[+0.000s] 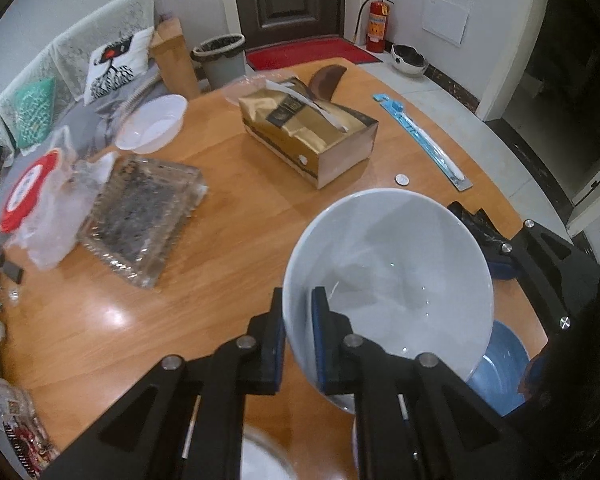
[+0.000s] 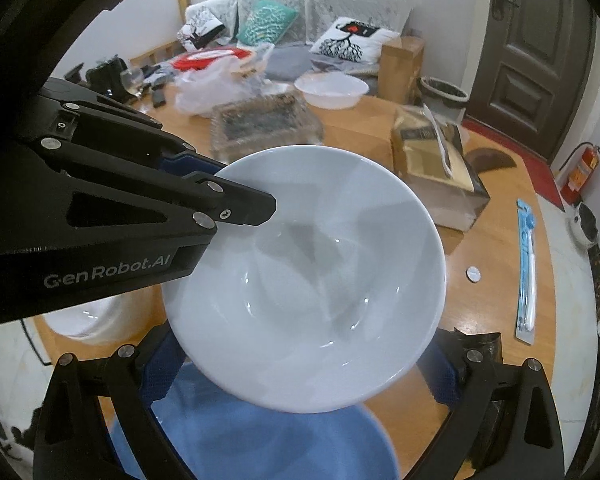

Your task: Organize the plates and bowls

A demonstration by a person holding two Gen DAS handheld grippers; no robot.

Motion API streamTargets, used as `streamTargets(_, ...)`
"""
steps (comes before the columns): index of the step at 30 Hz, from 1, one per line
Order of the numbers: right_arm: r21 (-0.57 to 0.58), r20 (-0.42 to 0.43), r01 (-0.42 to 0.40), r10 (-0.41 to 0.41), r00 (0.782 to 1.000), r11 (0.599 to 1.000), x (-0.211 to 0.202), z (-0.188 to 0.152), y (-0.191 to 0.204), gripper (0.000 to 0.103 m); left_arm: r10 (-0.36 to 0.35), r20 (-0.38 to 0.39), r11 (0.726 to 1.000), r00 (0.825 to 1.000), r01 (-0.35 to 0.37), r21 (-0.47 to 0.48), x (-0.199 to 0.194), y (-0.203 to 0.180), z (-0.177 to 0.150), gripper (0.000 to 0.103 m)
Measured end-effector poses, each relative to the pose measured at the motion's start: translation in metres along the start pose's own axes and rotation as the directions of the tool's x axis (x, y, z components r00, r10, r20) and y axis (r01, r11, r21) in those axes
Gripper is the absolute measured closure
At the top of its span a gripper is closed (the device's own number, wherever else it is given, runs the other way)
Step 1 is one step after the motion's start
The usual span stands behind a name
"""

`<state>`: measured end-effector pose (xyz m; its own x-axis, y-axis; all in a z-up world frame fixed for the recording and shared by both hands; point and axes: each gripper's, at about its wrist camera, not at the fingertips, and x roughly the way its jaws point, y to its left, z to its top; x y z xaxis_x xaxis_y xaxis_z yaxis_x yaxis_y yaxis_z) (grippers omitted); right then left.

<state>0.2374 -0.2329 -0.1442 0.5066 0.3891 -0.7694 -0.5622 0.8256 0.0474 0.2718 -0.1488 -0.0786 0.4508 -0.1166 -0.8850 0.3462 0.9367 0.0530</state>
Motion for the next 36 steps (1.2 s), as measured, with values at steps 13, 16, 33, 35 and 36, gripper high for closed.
streamTargets(13, -0.080, 0.021, -0.014, 0.016, 1.000, 0.997, -0.018, 0.016, 0.075, 0.006, 0.048, 0.032, 0.998, 0.998, -0.046, -0.044, -0.051, 0.043, -0.050, 0.094)
streamTargets(16, -0.096, 0.017, -0.018, 0.020, 1.000, 0.995, -0.017, 0.018, 0.089, 0.006, 0.052, 0.038, 0.997, 0.998, -0.050, -0.061, -0.058, 0.053, -0.062, 0.094)
streamTargets(33, -0.182, -0.067, -0.060, 0.049, 0.997, 0.982, 0.006, 0.020, 0.155, 0.006, 0.058, -0.028, 0.994, 0.998, -0.061, -0.096, -0.058, 0.098, -0.118, 0.093)
streamTargets(35, -0.185, -0.083, -0.067, 0.052, 0.995, 0.980, 0.011, 0.020, 0.160, 0.006, 0.052, -0.037, 0.993, 0.998, -0.055, -0.102, -0.055, 0.101, -0.122, 0.093)
streamTargets(36, -0.187, -0.089, -0.068, 0.052, 0.995, 0.980, 0.012, 0.019, 0.161, 0.006, 0.049, -0.039, 0.993, 0.998, -0.053, -0.105, -0.054, 0.101, -0.124, 0.093)
